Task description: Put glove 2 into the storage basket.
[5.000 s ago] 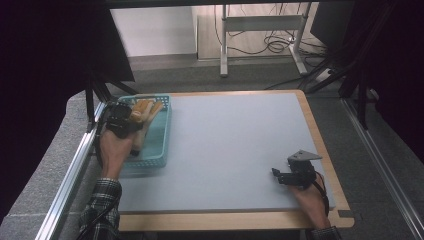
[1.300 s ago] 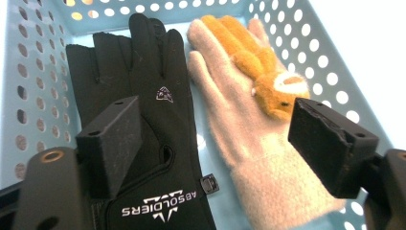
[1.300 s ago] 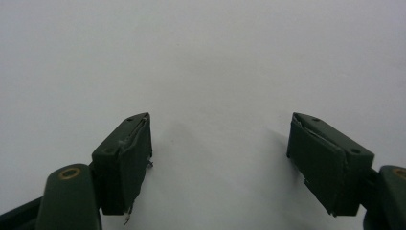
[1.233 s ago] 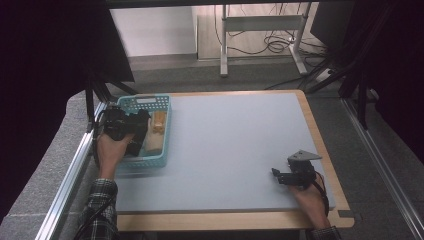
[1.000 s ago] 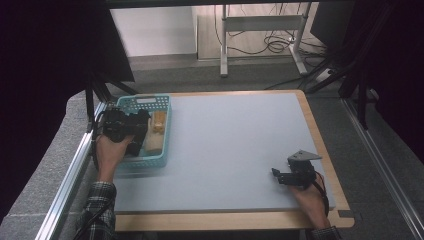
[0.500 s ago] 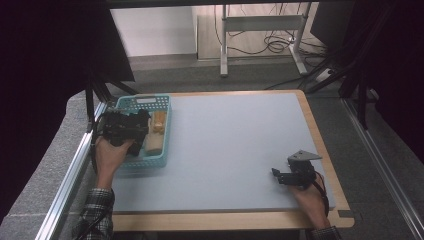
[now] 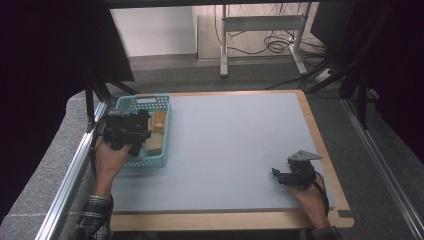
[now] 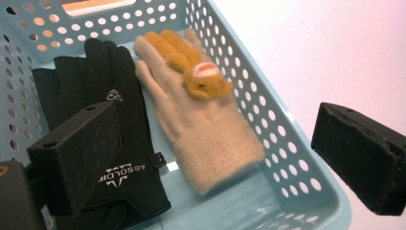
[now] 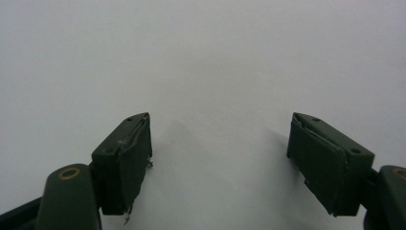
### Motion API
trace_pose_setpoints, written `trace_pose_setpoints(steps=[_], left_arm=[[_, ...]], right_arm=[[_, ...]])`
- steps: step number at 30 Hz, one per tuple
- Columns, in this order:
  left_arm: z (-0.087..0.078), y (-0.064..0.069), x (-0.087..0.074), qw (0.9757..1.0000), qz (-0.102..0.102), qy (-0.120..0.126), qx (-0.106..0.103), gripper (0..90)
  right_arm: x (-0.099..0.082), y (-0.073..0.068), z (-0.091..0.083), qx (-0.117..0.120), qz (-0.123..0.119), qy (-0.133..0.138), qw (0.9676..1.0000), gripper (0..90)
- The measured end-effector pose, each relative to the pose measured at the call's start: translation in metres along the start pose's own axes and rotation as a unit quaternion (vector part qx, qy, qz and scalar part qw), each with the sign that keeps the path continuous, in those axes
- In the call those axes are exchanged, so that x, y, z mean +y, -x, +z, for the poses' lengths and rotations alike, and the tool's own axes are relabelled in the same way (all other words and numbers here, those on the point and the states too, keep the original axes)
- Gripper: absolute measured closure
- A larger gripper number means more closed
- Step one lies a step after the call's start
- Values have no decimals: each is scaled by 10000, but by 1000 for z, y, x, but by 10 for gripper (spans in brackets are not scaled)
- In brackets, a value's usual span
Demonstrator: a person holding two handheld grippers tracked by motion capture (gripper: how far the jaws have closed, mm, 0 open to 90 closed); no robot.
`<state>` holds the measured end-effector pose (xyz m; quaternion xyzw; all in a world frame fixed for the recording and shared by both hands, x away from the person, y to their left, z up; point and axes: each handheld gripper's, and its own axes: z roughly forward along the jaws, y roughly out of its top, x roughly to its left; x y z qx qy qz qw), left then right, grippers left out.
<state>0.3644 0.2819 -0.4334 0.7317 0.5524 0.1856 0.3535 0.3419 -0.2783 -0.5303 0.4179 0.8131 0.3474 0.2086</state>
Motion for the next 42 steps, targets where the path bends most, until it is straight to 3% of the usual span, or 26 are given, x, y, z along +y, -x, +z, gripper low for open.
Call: trace_pose_setpoints(steps=[14,28,42], left_arm=[[-10,20,-4,9996,271,115,4,27],[-10,37,-11,9984,551,157,16,13],[-10,65,-12,9949,931,312,-234,13]], right_arm=[[0,0,0,-2,-3,-2,10000,227],[0,0,0,-3,6,0,10000,227],[0,0,0,-5,0,-1,10000,226]])
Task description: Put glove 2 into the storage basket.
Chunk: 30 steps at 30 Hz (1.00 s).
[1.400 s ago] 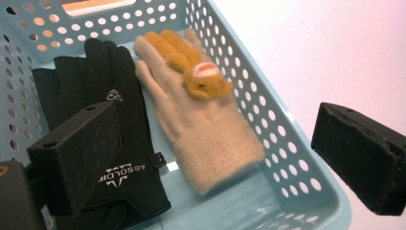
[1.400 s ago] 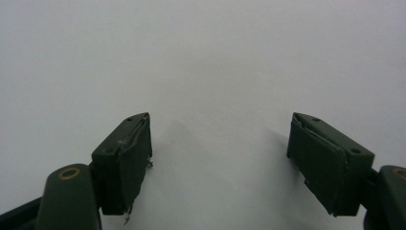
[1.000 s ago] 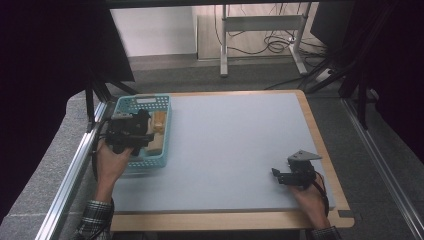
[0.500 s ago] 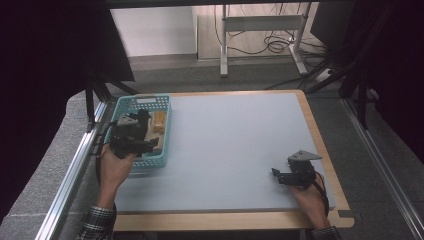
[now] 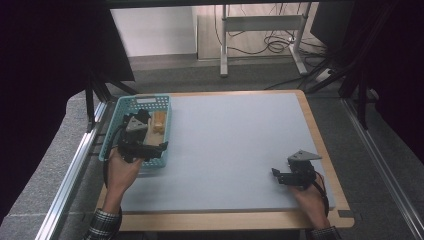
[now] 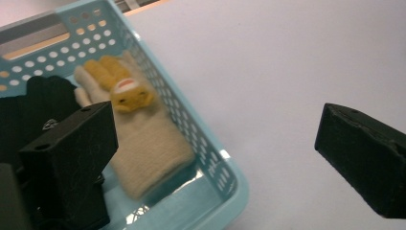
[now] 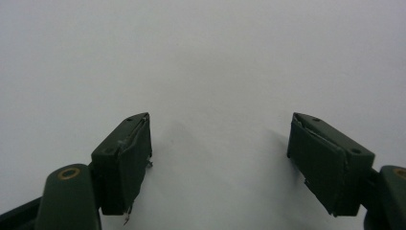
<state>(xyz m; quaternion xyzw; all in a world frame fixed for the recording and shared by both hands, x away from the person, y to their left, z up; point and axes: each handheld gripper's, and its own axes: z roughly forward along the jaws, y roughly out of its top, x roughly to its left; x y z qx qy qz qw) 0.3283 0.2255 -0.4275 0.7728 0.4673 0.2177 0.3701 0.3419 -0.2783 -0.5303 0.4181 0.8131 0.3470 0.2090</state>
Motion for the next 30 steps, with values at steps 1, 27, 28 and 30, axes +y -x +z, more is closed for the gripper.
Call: trace_pose_setpoints(steps=[1,27,28,30], left_arm=[[0,2,1,10000,29,16,-22,13],[25,44,9,9981,302,176,-506,12],[25,45,9,9980,306,179,-523,12],[28,48,9,9978,310,197,-560,11]], right_arm=[[0,0,0,1,1,5,10000,226],[0,0,0,1,2,0,10000,226],[0,0,0,1,3,-1,10000,226],[0,0,0,0,2,0,10000,226]])
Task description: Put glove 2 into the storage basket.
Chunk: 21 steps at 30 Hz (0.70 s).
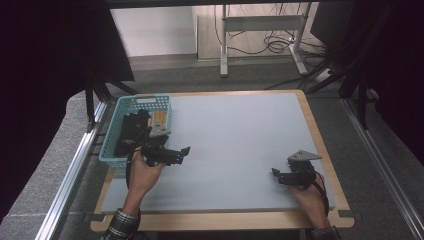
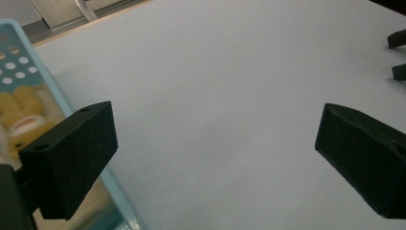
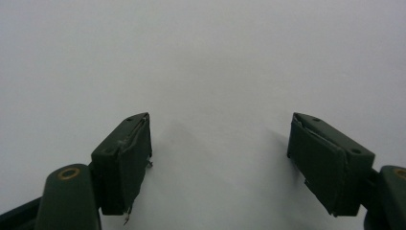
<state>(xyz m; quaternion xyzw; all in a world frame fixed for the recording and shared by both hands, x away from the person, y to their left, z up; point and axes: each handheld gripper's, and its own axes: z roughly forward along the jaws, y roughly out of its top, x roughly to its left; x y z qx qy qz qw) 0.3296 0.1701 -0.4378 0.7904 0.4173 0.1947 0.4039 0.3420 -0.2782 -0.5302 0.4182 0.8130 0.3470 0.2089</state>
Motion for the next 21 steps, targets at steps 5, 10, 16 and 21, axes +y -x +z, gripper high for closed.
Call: trace_pose_setpoints(steps=[5,10,16,21], left_arm=[[6,6,1,10000,45,-7,-72,12],[15,16,2,9997,132,9,-204,12],[25,27,1,9993,233,6,-293,12],[33,35,-1,9988,271,11,-409,11]], right_arm=[[0,0,0,1,1,0,10000,226],[0,0,0,1,1,0,10000,226],[0,0,0,-2,-3,-2,10000,226],[0,0,0,-3,-3,3,10000,226]])
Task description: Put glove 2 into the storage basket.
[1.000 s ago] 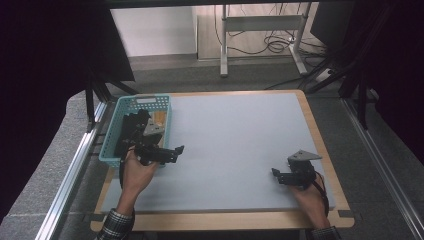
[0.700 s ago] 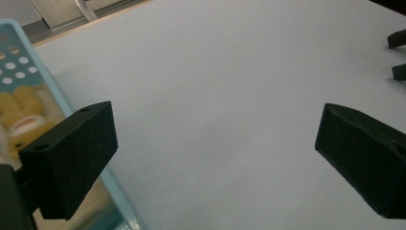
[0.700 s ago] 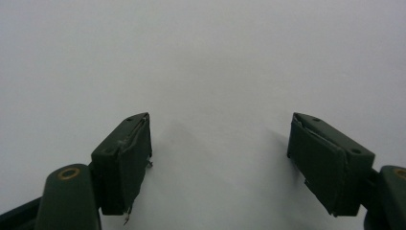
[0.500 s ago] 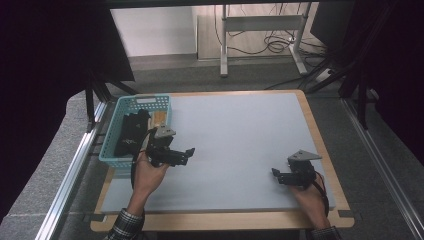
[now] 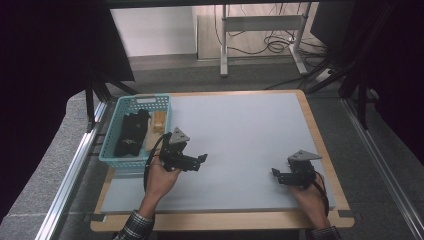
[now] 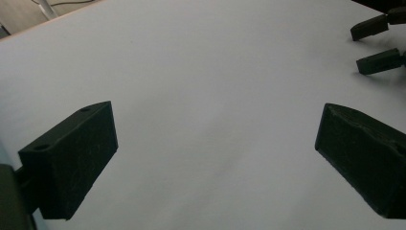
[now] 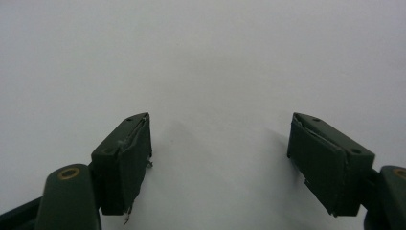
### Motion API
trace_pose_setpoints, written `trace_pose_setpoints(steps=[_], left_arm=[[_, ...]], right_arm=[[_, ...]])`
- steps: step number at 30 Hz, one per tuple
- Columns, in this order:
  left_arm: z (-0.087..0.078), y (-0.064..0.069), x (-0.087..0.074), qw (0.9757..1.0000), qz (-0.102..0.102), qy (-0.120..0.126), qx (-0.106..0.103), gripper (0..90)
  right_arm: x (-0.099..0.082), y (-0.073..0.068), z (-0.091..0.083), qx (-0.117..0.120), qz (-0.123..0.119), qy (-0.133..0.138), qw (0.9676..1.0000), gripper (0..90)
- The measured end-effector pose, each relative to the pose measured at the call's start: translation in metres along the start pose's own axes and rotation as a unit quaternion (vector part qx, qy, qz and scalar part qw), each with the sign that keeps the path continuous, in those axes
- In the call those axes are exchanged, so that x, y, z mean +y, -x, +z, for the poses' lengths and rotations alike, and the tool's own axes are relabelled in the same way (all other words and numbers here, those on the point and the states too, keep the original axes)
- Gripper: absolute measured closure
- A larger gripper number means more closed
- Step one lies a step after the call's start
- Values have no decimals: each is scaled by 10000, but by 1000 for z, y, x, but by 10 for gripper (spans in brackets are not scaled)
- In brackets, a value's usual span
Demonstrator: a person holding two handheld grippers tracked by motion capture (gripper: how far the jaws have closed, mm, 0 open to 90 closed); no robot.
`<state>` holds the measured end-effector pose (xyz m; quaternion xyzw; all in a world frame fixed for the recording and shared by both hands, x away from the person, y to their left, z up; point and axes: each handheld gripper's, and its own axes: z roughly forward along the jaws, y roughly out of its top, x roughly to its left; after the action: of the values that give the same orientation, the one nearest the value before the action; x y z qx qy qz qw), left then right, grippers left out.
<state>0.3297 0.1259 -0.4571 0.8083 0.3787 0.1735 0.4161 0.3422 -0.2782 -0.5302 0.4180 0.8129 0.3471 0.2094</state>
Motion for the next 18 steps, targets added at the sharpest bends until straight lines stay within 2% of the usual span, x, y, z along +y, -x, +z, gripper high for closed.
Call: trace_pose_setpoints(steps=[6,18], left_arm=[[7,9,-1,9999,39,2,-110,10],[25,37,-1,9990,296,-10,-320,7]], right_arm=[[0,0,0,3,1,0,10000,226],[0,0,0,3,1,0,10000,226]])
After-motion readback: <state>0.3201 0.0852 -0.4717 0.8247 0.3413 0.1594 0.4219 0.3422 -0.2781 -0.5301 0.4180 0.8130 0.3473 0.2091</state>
